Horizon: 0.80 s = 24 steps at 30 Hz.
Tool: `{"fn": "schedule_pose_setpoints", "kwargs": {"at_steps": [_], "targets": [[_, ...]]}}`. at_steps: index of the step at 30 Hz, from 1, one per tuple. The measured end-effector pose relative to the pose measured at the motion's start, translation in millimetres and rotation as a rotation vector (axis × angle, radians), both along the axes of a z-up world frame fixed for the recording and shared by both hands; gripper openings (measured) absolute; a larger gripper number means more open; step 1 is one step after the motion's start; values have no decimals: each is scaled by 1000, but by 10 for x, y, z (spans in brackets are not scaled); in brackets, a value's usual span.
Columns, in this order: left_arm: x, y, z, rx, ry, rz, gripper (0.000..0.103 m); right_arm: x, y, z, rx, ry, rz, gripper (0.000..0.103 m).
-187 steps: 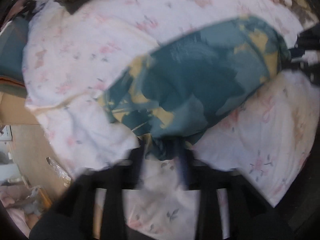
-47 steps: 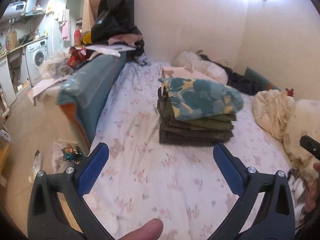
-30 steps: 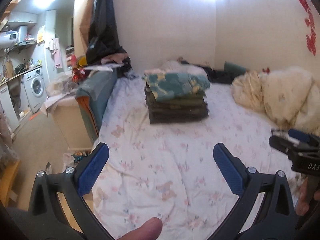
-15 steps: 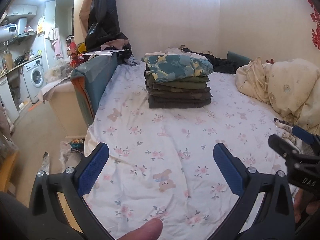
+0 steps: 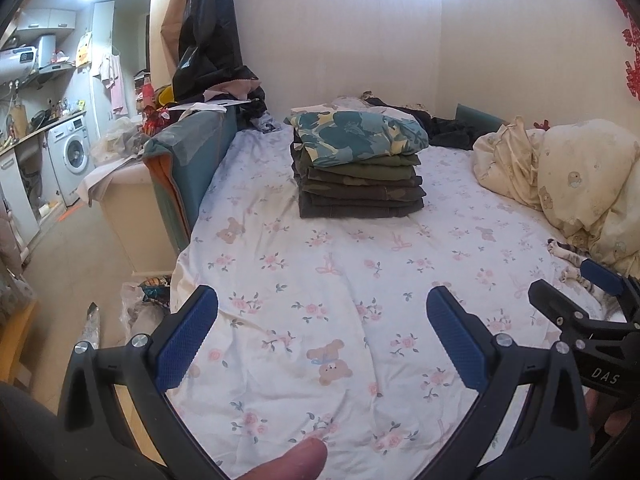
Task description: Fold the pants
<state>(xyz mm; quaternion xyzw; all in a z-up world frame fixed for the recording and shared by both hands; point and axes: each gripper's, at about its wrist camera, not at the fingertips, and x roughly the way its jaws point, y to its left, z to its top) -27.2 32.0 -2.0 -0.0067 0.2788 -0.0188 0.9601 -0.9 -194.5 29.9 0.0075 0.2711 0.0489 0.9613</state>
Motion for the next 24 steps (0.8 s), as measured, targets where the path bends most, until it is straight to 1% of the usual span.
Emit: {"fn": "schedule_pose_setpoints", "kwargs": {"at_steps": [5,10,15,24], "targets": [[-6,-8,3,-2,-1,0,103,6,-9,-9,6,13,-3,103],[-13,-8,29,-3,-30,4,103,2,-8,-12,-1,12,-11,103],[5,11,7,-10,-13,14,103,9,-18,-20,5,20,-15,103],[-3,-6,-1,-1,-12,7,103,8,-18,-21,5,19,-16,103]]}}
